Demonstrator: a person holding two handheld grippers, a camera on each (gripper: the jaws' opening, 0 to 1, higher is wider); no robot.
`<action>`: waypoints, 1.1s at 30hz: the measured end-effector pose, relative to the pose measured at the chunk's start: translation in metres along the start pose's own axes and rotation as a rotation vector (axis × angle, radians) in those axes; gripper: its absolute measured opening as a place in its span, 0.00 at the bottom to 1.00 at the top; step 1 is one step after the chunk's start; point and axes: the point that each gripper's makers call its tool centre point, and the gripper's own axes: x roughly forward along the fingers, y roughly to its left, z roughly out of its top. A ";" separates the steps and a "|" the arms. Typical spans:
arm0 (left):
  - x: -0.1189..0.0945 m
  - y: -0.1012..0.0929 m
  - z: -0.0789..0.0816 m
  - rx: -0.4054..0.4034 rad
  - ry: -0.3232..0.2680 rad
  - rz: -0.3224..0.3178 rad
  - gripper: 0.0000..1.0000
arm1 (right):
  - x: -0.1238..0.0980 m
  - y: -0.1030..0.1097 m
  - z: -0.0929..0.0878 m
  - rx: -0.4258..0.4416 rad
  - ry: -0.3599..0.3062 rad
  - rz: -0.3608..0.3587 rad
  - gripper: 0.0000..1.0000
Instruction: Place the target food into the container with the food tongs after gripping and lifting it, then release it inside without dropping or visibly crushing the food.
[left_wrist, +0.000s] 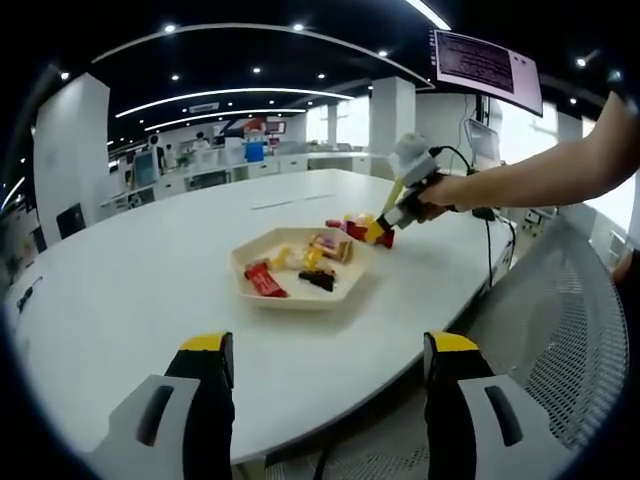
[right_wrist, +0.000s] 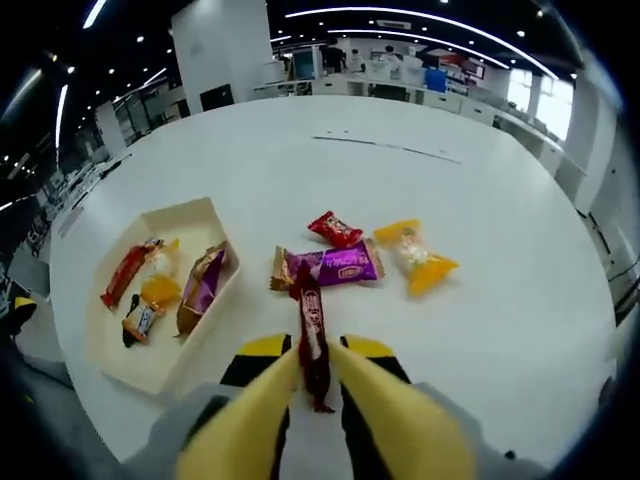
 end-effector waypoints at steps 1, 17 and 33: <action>0.000 0.000 0.000 0.000 0.000 -0.001 0.74 | 0.000 0.000 0.000 -0.006 0.000 -0.001 0.18; 0.000 -0.001 0.001 0.003 -0.008 -0.006 0.74 | -0.023 -0.018 0.027 0.001 -0.051 -0.026 0.18; 0.000 -0.003 -0.001 0.002 0.006 -0.018 0.74 | -0.056 0.013 0.067 -0.002 -0.093 0.006 0.18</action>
